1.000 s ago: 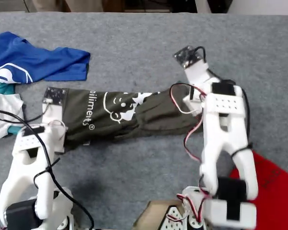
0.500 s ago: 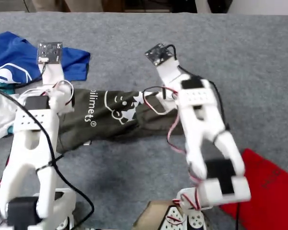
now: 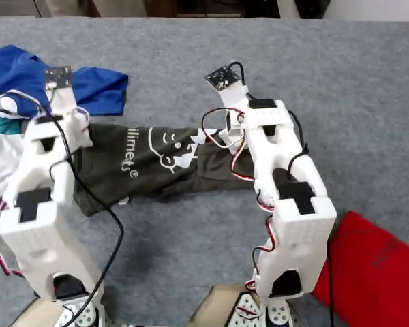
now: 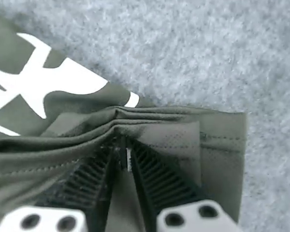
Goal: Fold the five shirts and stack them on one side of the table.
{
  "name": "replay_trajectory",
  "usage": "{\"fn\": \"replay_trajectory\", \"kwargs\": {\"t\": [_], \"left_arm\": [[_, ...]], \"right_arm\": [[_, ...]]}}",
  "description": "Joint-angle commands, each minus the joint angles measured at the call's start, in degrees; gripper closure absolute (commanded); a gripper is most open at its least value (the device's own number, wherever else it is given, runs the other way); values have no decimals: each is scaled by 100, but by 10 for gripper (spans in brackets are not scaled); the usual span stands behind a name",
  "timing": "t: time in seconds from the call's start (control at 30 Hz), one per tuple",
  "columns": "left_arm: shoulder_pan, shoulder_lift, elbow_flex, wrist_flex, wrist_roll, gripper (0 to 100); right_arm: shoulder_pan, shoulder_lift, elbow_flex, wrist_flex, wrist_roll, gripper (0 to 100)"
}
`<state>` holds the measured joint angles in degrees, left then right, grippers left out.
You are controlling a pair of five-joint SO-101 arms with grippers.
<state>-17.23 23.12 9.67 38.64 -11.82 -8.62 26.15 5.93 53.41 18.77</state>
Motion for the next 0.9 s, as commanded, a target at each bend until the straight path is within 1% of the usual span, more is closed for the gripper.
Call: {"fn": "replay_trajectory", "kwargs": {"t": [0.0, 0.23, 0.33, 0.4, 0.43, 0.5, 0.57, 0.63, 0.7, 0.77, 0.87], "left_arm": [[-290, 233, -1037, 448, 9, 981], [-378, 207, -1846, 1116, 9, 981], [-334, 207, -2101, 1451, 9, 981], [-308, 198, -2295, 1776, 9, 981], [-281, 171, -2479, 2048, 9, 981], [-273, 31, -2963, 2866, 9, 972], [-264, -13, -3332, 3684, -202, 906], [-290, -40, -3437, 4396, -308, 842], [-325, -57, -3473, 4993, -334, 840], [-413, -57, -3473, 5415, -299, 838], [-501, -4, -3358, 5679, -246, 835]], "right_arm": [[242, 13, -224, -176, 0, 993], [242, -22, -242, -176, 0, 993], [136, -84, -268, 26, 185, 991], [119, -382, -268, 202, 149, 990], [119, -611, -259, 255, 70, 990], [136, -1147, -215, 360, -35, 990], [154, -1710, -224, 519, -35, 990], [233, -2264, -224, 633, -44, 990], [365, -2809, -224, 703, -53, 990], [567, -3275, -242, 844, -70, 990], [936, -3829, -251, 879, -18, 990]]}}
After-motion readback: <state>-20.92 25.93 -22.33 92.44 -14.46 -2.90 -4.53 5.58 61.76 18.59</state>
